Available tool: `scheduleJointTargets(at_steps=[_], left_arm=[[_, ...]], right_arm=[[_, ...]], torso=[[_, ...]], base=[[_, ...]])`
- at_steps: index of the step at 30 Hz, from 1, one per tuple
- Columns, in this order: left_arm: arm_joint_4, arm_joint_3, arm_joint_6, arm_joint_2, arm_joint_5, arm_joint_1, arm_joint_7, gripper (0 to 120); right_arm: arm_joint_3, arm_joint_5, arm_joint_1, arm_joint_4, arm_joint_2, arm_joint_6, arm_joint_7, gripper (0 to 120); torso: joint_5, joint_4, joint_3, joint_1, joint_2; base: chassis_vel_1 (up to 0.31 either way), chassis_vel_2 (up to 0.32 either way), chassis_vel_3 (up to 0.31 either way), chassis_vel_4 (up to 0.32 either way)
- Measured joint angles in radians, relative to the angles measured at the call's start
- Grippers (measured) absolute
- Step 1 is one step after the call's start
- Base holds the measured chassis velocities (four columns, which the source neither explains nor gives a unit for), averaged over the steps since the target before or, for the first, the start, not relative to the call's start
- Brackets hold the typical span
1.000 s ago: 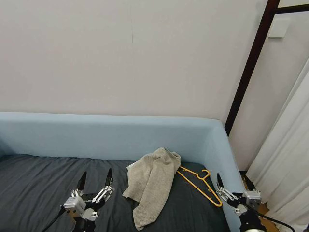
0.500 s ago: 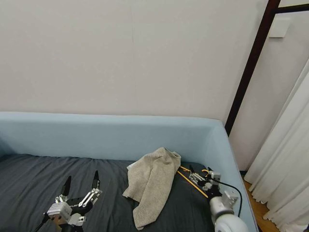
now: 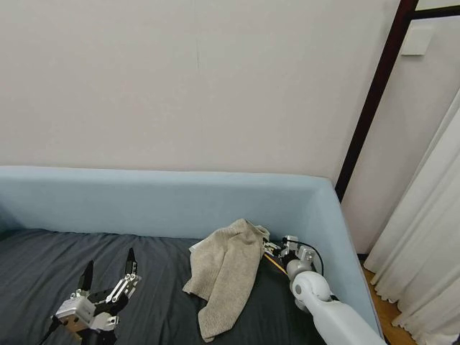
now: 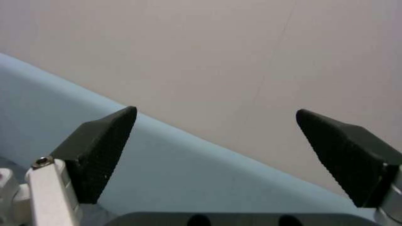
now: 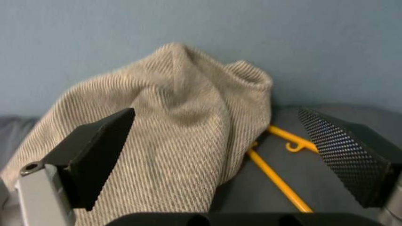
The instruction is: Pick up the clothes from the sofa and hang them on the clothes hanger.
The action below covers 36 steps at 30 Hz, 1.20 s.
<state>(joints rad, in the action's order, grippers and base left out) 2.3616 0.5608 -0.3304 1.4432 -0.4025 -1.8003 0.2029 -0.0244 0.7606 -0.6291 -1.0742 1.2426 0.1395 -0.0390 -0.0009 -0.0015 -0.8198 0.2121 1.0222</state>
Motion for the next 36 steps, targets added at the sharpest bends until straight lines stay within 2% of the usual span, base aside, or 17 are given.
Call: scheduleJointTargets(at_steps=[3,4,8,14,19,33,36], left_arm=[[-0.006,0.003,0.004,0.006,0.003,0.003,0.005,100],[-0.006,0.003,0.004,0.006,0.003,0.003,0.005,100],[-0.014,0.01,0.004,0.013,0.008,-0.001,0.016,100],[-0.021,0.031,0.004,0.012,0.009,-0.001,0.026,100],[-0.021,0.027,0.004,0.028,0.013,-0.002,0.029,100],[0.008,0.033,0.001,0.029,0.024,-0.023,0.045,100],[0.008,0.032,0.001,0.029,0.027,-0.024,0.047,100]], right_arm=[[0.004,-0.078,0.044,0.138,0.038,-0.016,0.144,100],[0.004,-0.078,0.044,0.138,0.038,-0.016,0.144,100],[0.008,-0.167,0.078,0.275,0.087,-0.092,0.24,100],[-0.006,-0.201,0.089,0.322,0.141,-0.137,0.142,100],[0.015,-0.254,0.09,0.386,0.195,-0.136,0.138,100],[0.082,-0.336,0.055,0.433,0.218,-0.127,0.139,100],[0.088,-0.324,0.048,0.427,0.218,-0.129,0.169,94]], torso=[[0.0,0.0001,0.0,0.0,0.0],[0.0,0.0001,0.0,0.0,0.0],[-0.0001,0.0001,0.0,0.0,0.0],[-0.0001,0.0004,0.0,0.0,0.0],[-0.0001,0.0001,0.0,0.0,0.0],[0.0,0.0001,0.0,0.0,0.0],[0.0,0.0001,0.0,0.0,0.0]], base=[[0.0,0.0,0.0,0.0],[0.0,0.0,0.0,0.0],[0.0,0.0,0.0,0.0],[0.0,0.0,0.0,0.0],[0.0,0.0,0.0,0.0],[0.0,0.0,0.0,0.0],[0.0,0.0,0.0,0.0]])
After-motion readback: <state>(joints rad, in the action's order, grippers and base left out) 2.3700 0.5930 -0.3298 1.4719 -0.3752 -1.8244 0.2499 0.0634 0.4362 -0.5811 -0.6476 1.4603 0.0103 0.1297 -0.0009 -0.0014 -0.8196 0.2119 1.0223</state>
